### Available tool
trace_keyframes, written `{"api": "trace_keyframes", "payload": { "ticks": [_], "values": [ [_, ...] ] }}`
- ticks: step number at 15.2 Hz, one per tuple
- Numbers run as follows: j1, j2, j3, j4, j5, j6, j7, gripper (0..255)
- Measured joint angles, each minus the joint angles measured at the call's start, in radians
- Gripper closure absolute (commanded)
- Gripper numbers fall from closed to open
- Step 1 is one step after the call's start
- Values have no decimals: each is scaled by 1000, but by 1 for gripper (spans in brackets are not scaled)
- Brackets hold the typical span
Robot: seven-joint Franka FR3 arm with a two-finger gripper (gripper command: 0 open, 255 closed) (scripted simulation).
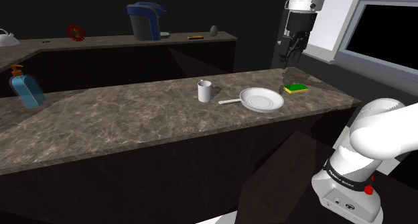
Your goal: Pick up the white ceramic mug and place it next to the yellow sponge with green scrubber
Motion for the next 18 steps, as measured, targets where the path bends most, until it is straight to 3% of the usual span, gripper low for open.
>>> {"api": "trace_keyframes", "payload": {
  "ticks": [3,9,18],
  "values": [
    [-2,37,-2,8,-3,28,-5,0],
    [-8,248,5,56,-9,187,-9,0],
    [-17,593,9,237,-28,346,-14,0]
  ]
}}
